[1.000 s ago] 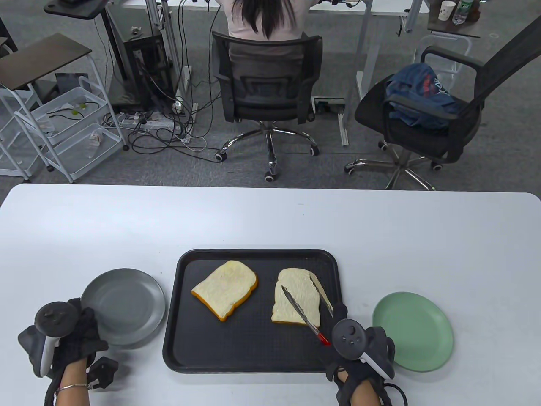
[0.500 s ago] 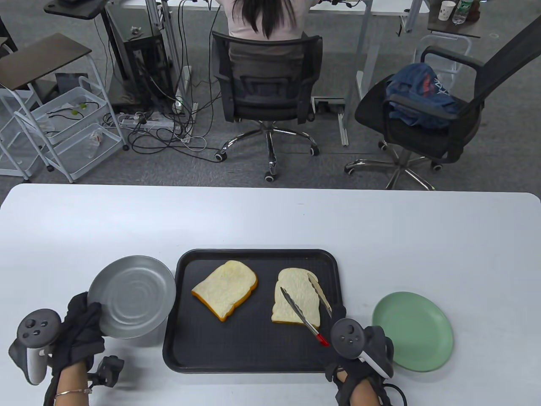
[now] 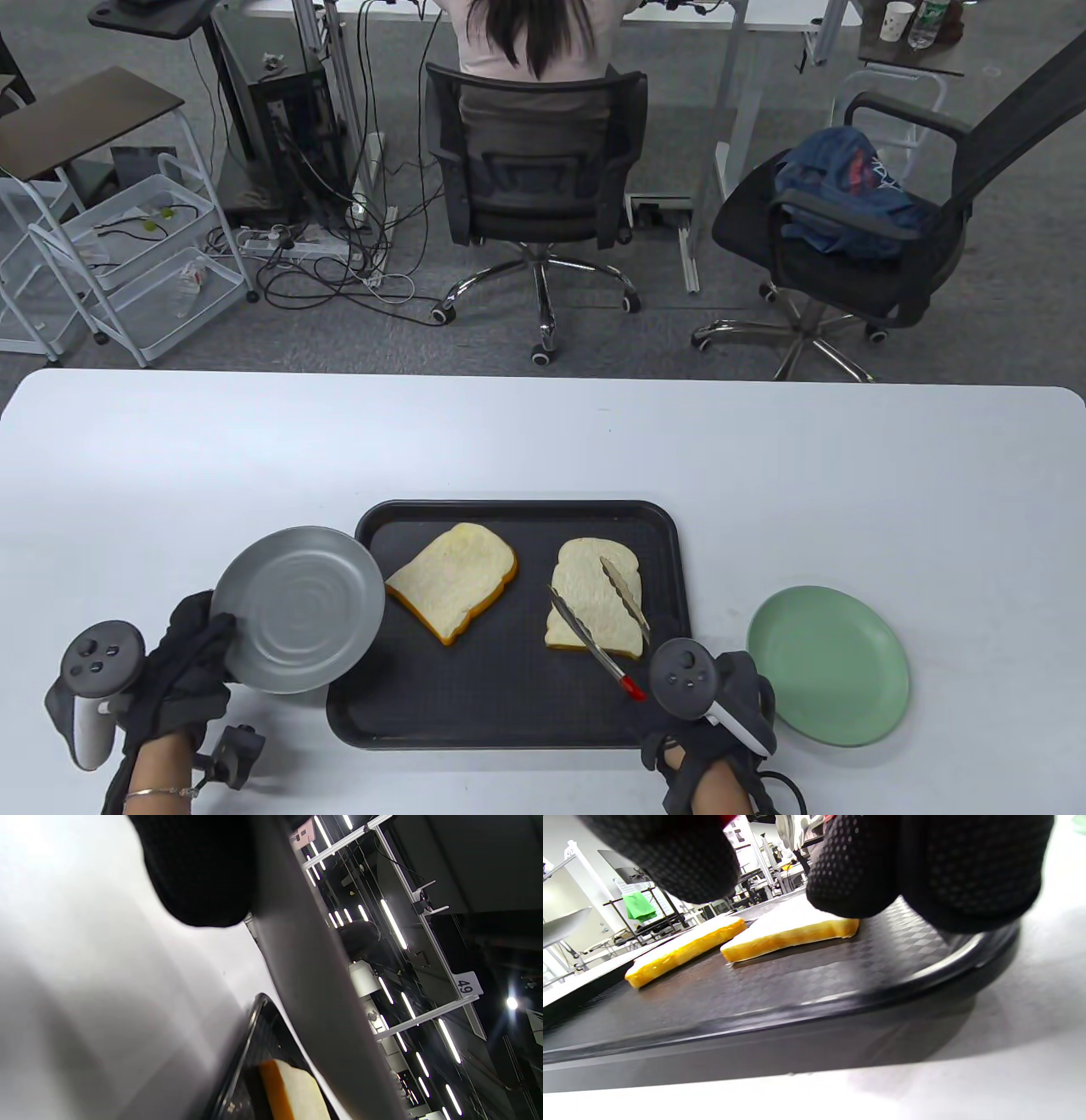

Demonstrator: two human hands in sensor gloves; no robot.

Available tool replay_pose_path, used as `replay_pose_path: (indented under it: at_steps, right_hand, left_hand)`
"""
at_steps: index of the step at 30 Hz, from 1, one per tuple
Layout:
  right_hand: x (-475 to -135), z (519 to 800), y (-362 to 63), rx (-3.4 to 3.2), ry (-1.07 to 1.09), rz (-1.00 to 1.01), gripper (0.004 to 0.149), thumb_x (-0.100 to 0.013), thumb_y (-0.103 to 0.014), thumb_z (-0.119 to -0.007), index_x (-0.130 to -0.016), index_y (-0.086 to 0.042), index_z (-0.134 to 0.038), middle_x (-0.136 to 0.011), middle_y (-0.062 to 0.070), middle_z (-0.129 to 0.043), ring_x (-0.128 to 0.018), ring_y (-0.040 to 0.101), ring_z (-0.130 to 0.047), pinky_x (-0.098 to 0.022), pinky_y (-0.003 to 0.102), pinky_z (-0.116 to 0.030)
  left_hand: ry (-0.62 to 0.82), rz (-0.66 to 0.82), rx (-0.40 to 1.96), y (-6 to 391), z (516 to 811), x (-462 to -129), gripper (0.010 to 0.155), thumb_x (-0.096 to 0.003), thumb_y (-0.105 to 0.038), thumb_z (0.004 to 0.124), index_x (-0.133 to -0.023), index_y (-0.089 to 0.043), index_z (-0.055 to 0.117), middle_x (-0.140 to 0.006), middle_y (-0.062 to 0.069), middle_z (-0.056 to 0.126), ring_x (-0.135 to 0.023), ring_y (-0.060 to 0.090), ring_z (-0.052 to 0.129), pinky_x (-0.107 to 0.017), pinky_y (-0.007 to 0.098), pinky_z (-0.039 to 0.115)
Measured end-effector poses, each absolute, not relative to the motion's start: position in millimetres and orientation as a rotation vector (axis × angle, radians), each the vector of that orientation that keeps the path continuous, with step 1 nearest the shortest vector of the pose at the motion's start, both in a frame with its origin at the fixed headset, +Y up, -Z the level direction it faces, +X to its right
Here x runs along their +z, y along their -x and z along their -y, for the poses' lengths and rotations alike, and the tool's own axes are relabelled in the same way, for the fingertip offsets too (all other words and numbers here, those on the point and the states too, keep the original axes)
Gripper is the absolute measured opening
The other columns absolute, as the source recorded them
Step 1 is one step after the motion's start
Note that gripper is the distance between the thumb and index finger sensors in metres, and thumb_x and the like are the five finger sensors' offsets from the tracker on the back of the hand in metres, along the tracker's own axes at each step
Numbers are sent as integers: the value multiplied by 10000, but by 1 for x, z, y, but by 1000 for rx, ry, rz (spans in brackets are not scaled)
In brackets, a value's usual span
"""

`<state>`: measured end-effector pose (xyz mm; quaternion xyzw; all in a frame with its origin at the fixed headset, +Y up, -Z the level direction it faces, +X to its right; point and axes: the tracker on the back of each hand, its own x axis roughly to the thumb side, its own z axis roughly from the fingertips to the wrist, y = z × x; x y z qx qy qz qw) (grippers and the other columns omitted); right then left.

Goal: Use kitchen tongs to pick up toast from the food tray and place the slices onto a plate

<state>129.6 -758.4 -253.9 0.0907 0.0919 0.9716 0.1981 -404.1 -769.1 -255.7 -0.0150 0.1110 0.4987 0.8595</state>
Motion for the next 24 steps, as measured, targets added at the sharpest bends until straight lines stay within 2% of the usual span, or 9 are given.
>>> replay_pose_path:
  at_steps: [7, 14, 24]
  right_hand:
    - [-254, 752, -125, 2622, -261, -305, 1011, -354, -508, -831, -963, 70, -268, -763, 350, -684, -346, 267, -933, -195, 435, -870]
    - [-257, 745, -141, 2383, -219, -383, 972, -403, -547, -772, -964, 73, -276, -734, 360, -702, -310, 265, -940, -159, 423, -873]
    - [-261, 737, -170, 2004, -111, -719, 921, -462, -550, -726, -975, 79, -292, -677, 379, -739, -241, 272, -952, -105, 413, -876]
  left_hand:
    - [41, -217, 1044, 401, 770, -257, 542, -699, -209, 611, -1148, 52, 457, -946, 218, 831, -590, 248, 1029, -407, 183, 985]
    - [31, -221, 1067, 404, 770, -256, 543, -700, -210, 609, -1150, 51, 453, -949, 219, 827, -591, 250, 1028, -408, 183, 984]
    - [33, -231, 1083, 405, 769, -255, 545, -700, -209, 608, -1151, 53, 449, -951, 224, 823, -592, 254, 1026, -409, 187, 981]
